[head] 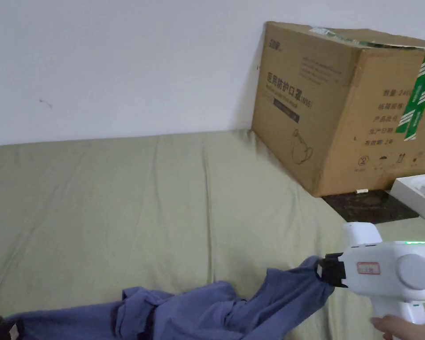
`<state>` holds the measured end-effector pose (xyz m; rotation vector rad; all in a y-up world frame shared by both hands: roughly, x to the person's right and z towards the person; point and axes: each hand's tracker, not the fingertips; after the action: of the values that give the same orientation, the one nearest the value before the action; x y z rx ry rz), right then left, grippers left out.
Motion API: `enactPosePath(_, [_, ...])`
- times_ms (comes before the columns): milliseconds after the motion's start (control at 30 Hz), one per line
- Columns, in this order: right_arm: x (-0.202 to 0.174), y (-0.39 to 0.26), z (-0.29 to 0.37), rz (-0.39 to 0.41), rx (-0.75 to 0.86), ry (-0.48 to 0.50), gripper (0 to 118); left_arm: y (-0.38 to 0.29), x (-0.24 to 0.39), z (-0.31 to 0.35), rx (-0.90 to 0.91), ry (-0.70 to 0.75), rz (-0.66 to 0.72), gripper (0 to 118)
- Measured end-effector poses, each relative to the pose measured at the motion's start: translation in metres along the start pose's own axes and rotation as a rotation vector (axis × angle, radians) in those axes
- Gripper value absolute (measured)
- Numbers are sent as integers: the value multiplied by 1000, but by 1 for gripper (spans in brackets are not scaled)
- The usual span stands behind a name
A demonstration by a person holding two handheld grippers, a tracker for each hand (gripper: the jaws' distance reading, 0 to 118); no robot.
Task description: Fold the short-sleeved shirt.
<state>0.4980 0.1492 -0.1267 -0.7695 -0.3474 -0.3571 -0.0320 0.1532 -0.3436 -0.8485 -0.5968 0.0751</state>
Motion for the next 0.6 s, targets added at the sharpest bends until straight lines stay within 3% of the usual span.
enactPosePath(267, [-18, 63, 77, -39, 117, 122, 4, 85, -25, 86, 221, 24, 40, 8])
enactPosePath(400, [-34, 98, 105, -51, 173, 161, 4, 118, -32, 120, 259, 19, 46, 8])
enactPosePath(500, [-40, 123, 114, -110, 146, 191, 4, 137, -38, 135, 255, -2, 112, 8])
enactPosePath(600, [-52, 143, 119, -106, 123, 187, 4, 150, -38, 147, 261, -14, 109, 8])
